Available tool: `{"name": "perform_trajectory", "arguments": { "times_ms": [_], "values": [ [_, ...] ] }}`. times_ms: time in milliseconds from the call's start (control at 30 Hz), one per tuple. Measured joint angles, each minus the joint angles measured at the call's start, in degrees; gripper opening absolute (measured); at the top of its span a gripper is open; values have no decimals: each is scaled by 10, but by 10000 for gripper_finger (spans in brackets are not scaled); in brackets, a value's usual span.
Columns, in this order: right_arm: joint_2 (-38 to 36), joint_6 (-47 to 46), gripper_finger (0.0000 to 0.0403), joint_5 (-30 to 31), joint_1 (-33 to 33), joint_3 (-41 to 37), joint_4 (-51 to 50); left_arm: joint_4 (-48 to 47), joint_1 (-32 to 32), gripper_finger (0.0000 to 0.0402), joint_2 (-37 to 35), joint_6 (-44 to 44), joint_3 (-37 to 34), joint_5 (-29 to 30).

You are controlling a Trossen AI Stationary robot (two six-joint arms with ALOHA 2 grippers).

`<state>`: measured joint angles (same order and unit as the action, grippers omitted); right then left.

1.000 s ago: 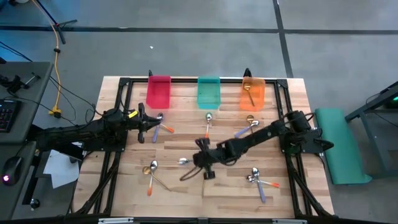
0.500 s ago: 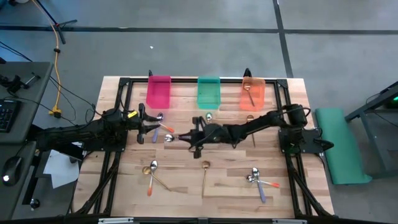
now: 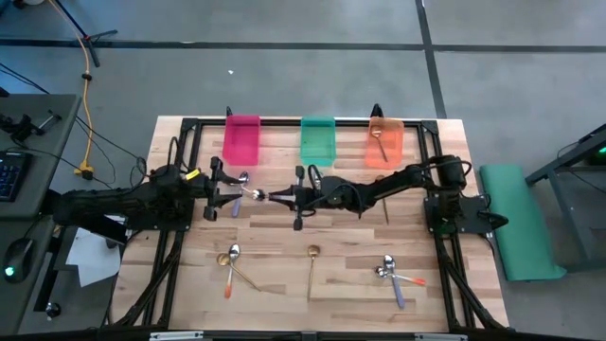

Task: Sort silverware by color (type)
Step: Put the violet spoon into the red bin

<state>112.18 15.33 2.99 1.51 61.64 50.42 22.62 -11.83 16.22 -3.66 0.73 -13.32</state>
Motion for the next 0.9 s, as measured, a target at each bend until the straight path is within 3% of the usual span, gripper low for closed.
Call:
{"name": "perform_trajectory", "arguments": {
  "times_ms": [433, 900],
  "values": [
    [0, -18, 5, 2, -31, 6, 12, 210, 8, 179, 147, 13, 0, 49],
    [0, -24, 5, -8, -43, 6, 12, 219, 6, 179, 269, -21, 72, 50]
  ]
}}
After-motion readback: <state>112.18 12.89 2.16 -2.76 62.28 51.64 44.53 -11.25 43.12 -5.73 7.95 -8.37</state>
